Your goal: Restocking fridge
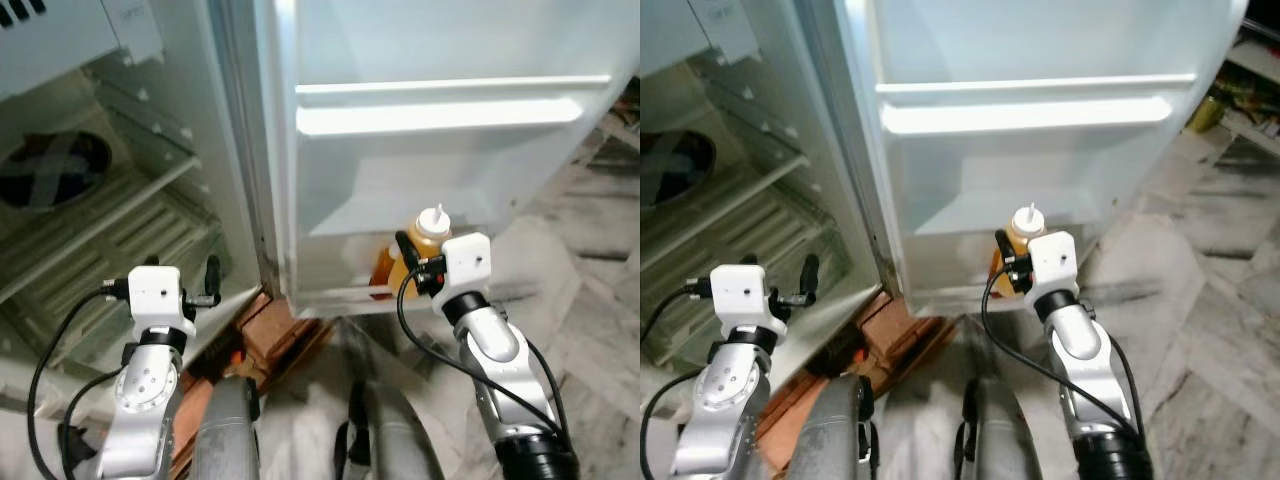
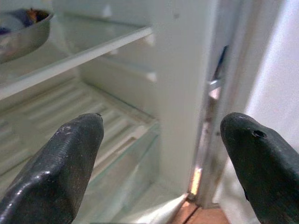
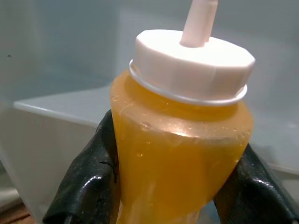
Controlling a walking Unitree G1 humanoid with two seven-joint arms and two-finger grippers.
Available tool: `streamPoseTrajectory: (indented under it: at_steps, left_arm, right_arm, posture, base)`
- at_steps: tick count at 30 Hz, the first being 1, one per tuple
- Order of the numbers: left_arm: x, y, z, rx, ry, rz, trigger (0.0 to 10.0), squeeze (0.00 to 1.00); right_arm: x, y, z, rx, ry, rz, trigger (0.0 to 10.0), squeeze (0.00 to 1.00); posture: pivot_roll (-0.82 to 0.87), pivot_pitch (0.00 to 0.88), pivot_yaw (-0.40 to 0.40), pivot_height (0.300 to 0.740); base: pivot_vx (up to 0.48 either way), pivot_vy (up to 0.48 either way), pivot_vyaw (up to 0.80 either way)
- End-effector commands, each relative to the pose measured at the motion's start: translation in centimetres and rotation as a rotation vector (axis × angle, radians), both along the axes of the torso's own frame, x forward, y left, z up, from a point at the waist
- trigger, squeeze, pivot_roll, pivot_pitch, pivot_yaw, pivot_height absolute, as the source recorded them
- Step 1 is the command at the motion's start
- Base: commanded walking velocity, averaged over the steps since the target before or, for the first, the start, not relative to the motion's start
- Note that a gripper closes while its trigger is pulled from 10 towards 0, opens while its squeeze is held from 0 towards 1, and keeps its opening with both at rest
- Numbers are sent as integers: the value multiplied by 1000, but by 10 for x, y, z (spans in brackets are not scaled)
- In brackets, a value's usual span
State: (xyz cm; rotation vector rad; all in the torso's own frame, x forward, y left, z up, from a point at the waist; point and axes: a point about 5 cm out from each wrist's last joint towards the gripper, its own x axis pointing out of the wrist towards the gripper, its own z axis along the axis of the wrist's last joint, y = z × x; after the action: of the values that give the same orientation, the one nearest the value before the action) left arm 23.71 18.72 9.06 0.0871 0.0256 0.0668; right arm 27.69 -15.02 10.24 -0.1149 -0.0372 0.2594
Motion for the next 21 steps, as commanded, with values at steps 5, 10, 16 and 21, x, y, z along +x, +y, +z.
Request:
streamPoseTrajectory:
  at_steps: [5, 10, 16, 21]
  left_arm:
    - [-1, 3, -1, 4, 7, 15, 10000, 0]
    - [-1, 3, -1, -8, 4, 19, 10000, 0]
    - [0, 3, -1, -4, 3, 23, 10000, 0]
    - [0, 3, -1, -7, 3, 25, 10000, 0]
  right_arm:
    - [0, 5, 1, -3, -8, 24, 10000, 0]
    - [0, 5, 1, -2, -7, 29, 10000, 0]
    - [0, 8, 1, 1, -5, 39, 10000, 0]
    - [0, 8, 0, 2, -5, 42, 10000, 0]
  posture:
    - [54, 160, -42, 642]
    - [54, 158, -43, 642]
    - [55, 158, -42, 632]
    - [55, 158, -41, 607]
  base:
    - [99, 0, 0]
    - [0, 0, 0]
    - [0, 0, 0]
    - [0, 0, 0]
